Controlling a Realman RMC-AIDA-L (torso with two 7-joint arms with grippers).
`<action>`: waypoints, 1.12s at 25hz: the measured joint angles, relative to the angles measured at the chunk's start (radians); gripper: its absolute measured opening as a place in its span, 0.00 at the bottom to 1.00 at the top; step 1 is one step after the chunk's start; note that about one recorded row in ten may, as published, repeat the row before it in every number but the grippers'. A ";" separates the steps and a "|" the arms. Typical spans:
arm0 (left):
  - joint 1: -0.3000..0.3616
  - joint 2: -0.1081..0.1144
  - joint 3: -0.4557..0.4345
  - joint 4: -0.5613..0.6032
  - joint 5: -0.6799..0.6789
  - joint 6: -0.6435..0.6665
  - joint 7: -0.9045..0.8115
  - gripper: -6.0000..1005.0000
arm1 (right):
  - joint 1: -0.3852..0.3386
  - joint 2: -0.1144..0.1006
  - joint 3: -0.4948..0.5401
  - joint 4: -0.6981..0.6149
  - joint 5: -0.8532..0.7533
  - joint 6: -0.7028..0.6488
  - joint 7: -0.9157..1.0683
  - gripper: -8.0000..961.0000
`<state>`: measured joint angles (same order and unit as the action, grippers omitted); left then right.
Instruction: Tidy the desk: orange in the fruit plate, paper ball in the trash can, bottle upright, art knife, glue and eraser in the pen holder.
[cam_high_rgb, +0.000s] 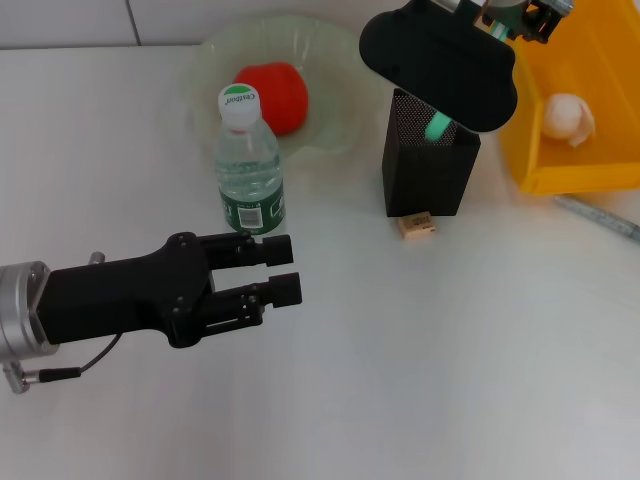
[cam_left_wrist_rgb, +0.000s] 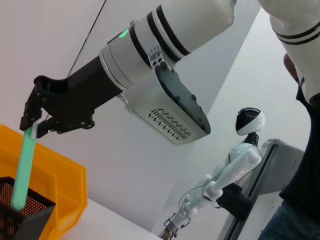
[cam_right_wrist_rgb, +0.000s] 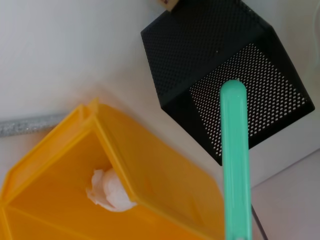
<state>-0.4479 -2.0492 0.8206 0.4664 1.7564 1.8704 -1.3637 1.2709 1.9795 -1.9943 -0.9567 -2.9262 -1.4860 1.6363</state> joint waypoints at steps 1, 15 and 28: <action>0.000 0.000 0.000 0.000 0.000 0.000 0.000 0.53 | -0.003 0.001 -0.005 -0.002 0.000 0.001 0.000 0.20; 0.001 0.000 0.001 0.000 0.000 0.004 -0.003 0.53 | -0.052 -0.029 0.178 -0.099 0.002 -0.017 -0.004 0.63; -0.010 0.020 -0.036 0.000 0.005 -0.006 -0.011 0.53 | -0.387 -0.013 0.958 -0.506 0.298 -0.187 -0.059 0.66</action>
<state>-0.4583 -2.0292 0.7850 0.4664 1.7610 1.8646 -1.3752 0.8844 1.9668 -1.0364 -1.4631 -2.6281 -1.6729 1.5769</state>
